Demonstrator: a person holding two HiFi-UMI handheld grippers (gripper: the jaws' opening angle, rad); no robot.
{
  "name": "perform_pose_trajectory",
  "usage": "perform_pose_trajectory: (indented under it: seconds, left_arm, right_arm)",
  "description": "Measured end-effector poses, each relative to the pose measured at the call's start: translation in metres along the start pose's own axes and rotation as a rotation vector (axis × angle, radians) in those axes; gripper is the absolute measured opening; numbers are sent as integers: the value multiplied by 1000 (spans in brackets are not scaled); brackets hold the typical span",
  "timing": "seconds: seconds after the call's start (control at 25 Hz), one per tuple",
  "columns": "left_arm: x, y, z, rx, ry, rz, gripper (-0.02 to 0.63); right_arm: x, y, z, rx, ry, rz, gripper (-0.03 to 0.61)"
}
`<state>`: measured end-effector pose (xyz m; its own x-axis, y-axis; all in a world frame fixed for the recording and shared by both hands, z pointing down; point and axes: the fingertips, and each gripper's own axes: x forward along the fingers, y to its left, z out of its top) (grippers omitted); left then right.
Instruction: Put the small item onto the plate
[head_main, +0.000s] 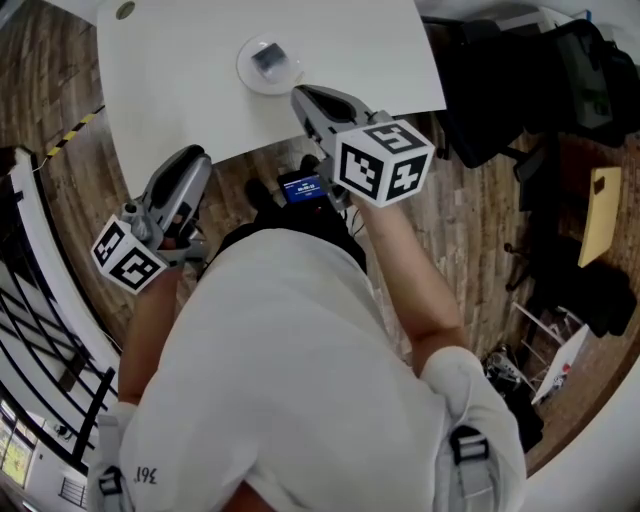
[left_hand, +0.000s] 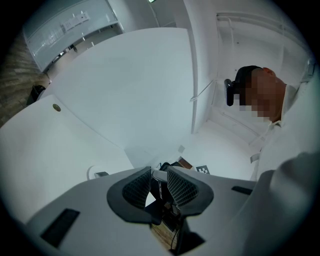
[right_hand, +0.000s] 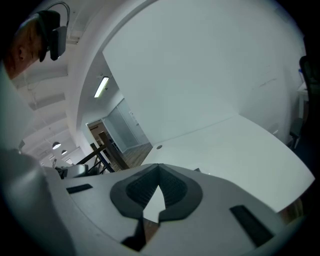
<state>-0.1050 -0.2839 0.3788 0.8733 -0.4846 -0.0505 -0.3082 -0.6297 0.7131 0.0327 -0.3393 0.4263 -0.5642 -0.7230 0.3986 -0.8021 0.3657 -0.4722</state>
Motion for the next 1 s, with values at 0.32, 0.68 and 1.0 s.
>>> perform_pose_trajectory:
  seconds: [0.32, 0.68, 1.0]
  left_arm:
    - [-1, -33, -8, 39, -13, -1, 103]
    - [29, -90, -36, 45, -35, 6, 103]
    - [58, -155, -98, 39, -33, 28, 103]
  right_arm:
    - [-46, 17, 18, 0, -86, 57, 3]
    - [-107, 7, 32, -21, -118, 94, 3]
    - [-202, 7, 38, -24, -174, 184, 2]
